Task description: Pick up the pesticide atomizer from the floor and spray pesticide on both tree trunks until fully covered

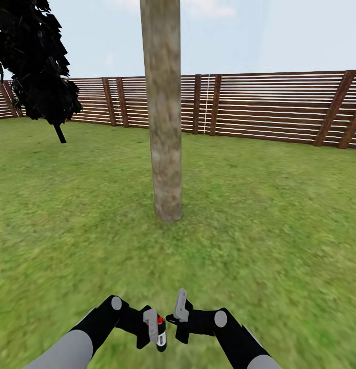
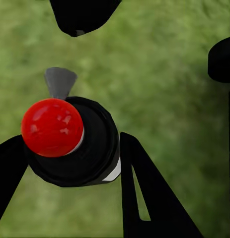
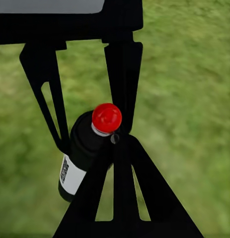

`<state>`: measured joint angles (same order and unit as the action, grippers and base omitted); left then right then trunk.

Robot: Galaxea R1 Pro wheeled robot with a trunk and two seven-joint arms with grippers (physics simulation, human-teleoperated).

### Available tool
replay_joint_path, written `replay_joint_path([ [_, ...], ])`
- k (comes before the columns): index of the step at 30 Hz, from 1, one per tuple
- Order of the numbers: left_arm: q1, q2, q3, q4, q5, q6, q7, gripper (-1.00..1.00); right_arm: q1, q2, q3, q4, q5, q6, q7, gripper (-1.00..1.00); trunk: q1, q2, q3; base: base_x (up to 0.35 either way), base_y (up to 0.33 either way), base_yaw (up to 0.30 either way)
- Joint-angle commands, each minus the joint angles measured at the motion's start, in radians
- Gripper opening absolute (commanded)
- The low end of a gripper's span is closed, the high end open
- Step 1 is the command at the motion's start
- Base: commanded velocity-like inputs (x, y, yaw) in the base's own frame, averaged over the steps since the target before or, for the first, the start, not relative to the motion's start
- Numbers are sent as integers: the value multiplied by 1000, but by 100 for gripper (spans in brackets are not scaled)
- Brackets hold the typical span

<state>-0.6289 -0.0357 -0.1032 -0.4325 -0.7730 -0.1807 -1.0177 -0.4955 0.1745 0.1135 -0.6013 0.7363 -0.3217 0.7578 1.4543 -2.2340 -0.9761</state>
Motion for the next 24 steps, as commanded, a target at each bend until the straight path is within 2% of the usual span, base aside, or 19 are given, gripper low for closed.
replay_joint_path([
  [1, 0, 0, 0, 0, 1, -2, 0, -100, 0, 0, 0, 0, 0, 0, 0, -100, 0, 0, 0, 0, 0, 0],
  [4, 0, -1, 1, 1, 1, -39, -5, -100, 0, 0, 0, 0, 1, 0, 0, -100, 0, 0, 0, 0, 0, 0],
  [11, 0, -7, 0, 4, 2, -52, -8, -100, 0, -3, 0, 1, 2, 0, 0, -100, 0, 0, 0, 0, 0, 0],
  [16, 0, -7, 0, 5, 39, -54, -9, -100, 0, -3, 0, 2, 2, 0, 0, -100, 0, 0, 0, 0, 0, 0],
  [24, 0, -9, 0, 5, 43, -56, -9, -100, 0, -3, 0, 3, 2, 0, -1, -100, 0, 0, 0, 0, 0, 0],
])
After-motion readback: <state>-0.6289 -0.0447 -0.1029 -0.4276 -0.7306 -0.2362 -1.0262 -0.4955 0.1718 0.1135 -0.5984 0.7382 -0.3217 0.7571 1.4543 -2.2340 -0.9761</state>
